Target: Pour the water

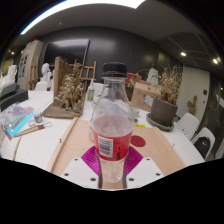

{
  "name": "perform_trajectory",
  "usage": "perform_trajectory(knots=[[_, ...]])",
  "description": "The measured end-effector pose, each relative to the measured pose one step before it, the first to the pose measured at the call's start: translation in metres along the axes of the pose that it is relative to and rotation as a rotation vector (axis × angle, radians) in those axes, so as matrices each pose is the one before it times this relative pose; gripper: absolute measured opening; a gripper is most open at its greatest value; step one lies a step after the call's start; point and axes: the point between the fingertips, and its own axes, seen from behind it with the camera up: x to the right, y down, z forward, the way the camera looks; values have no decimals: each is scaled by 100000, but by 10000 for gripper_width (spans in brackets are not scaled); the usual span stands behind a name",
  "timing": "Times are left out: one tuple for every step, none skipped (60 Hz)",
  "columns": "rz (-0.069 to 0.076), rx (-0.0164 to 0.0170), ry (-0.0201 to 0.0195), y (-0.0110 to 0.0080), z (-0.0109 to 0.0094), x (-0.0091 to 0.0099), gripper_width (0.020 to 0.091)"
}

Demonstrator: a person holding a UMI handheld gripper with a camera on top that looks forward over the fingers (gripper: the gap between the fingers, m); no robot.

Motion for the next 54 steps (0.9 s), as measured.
perform_trajectory(knots=[[-590, 242, 796, -444, 69, 384, 261], [-573, 261, 852, -497, 95, 452, 260], [-596, 251, 968, -506, 130, 506, 261], [-794, 97, 1094, -479, 196, 566, 260], [-1003, 64, 1158, -479, 221, 573, 260], [-1167, 153, 1155, -509, 206, 622, 260], [-1287, 279, 1035, -553, 252, 708, 260], [-1419, 199, 1163, -545, 250, 691, 260], [-1560, 273, 1281, -509, 349, 632, 260], [-1694, 243, 1433, -477, 373, 702, 260], [-1964, 76, 1476, -430, 408, 657, 259], [-2322, -53, 1350, -372, 466, 638, 260], [-2581, -93, 1251, -341, 503, 605, 260], [-2484, 27, 1238, -362, 508, 593, 260], [-2520, 213, 1252, -340, 582, 545, 260], [-2749, 214, 1173, -330, 563, 537, 260], [-2941, 363, 820, -275, 648, 663, 260], [-3406, 291, 1100, -248, 592, 320, 259], [-3629, 243, 1073, -262, 598, 391, 260], [-3877, 307, 1269, -203, 687, 418, 260], [-4243, 335, 1275, -192, 687, 410, 260], [-4525, 472, 1159, -185, 676, 349, 260], [-4598, 631, 1104, -224, 686, 332, 259], [-4570, 743, 1265, -210, 725, 332, 260], [-4732, 726, 1317, -177, 704, 311, 259], [-5039, 592, 1230, -130, 709, 263, 259], [-5219, 571, 1174, -111, 664, 244, 259], [-5061, 570, 1106, -96, 622, 192, 260], [-4933, 469, 1001, -74, 575, 145, 260], [-4367, 592, 417, 48, 873, -37, 260], [-4987, 345, 916, -31, 288, 165, 260], [-4298, 392, 597, -7, 321, 115, 260], [-4310, 614, 1086, -103, 362, 185, 259], [-4107, 694, 1291, -128, 365, 261, 259], [-4220, 712, 1381, -91, 328, 206, 258], [-4395, 655, 1296, -122, 296, 141, 260], [-4351, 847, 1252, -182, 285, 118, 261], [-3990, 1143, 934, -370, 739, -192, 260], [-3765, 885, 1230, -168, -27, 182, 261], [-3495, 749, 728, -190, 188, -42, 261], [-3609, 863, 930, -215, 171, 40, 260], [-3446, 816, 840, -230, 197, -10, 260], [-3348, 721, 748, -220, 248, -70, 260], [-3235, 699, 675, -198, 205, -101, 259], [-3037, 671, 596, -204, 216, -107, 259], [-2875, 488, 601, -153, 204, -87, 259], [-2678, 618, 602, -45, 422, -203, 259], [-2554, 4, 362, -144, 179, -168, 260], [-2294, 110, 192, -154, 94, -121, 262], [-2309, 182, 229, -127, 153, -162, 262], [-2154, 115, 311, -92, 136, -139, 262], [-2109, -51, 297, -46, 174, -118, 262], [-1966, -291, 219, 11, 150, -125, 261], [-1823, -333, 226, 15, 118, -100, 262]])
